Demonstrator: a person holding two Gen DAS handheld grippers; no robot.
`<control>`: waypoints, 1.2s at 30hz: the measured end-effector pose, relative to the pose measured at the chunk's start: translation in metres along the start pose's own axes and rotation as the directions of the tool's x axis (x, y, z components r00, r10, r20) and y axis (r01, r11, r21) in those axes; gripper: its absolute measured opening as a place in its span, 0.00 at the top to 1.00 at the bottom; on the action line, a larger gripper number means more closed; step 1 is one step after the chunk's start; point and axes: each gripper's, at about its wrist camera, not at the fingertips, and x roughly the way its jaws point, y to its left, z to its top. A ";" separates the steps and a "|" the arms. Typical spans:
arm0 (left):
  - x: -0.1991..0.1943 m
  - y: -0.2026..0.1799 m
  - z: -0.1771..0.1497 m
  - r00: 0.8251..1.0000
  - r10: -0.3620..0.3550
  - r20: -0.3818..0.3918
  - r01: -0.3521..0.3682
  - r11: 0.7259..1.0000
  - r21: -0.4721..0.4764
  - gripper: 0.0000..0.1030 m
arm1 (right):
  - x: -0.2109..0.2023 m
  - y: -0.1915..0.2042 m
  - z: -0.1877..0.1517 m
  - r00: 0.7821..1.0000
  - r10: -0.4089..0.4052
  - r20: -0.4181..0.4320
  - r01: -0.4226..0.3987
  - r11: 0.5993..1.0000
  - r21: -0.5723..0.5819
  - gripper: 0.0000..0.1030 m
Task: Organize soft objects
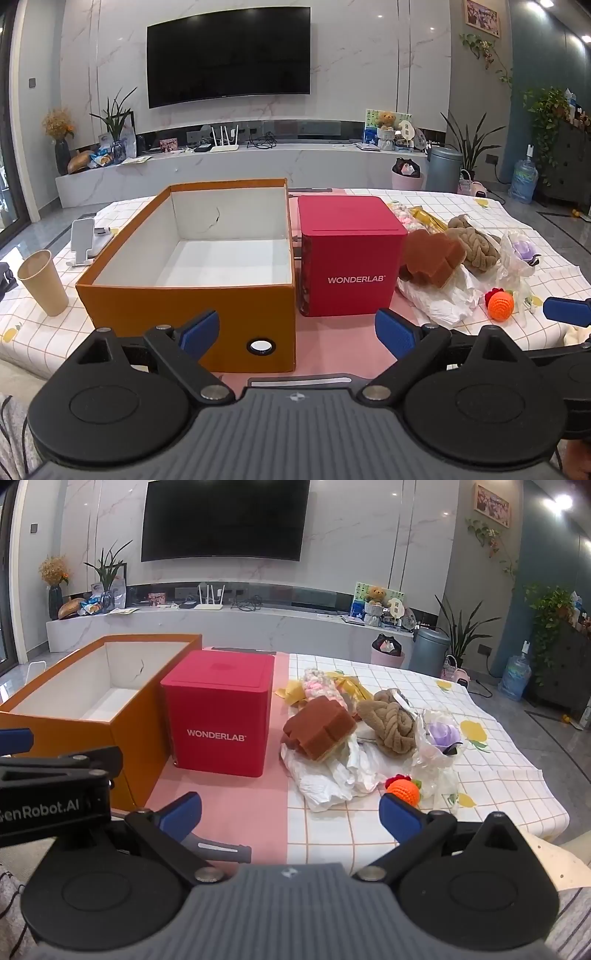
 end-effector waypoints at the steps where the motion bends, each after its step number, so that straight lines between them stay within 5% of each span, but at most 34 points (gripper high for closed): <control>1: 0.000 0.000 0.000 1.000 0.001 0.002 -0.001 1.000 0.002 0.00 | 0.000 0.001 0.000 1.000 -0.002 0.000 0.002 1.000 -0.001 0.03; 36: 0.000 0.000 -0.003 1.000 0.020 0.007 -0.020 1.000 0.005 0.00 | 0.002 0.000 -0.001 1.000 -0.011 0.000 0.011 1.000 -0.015 0.03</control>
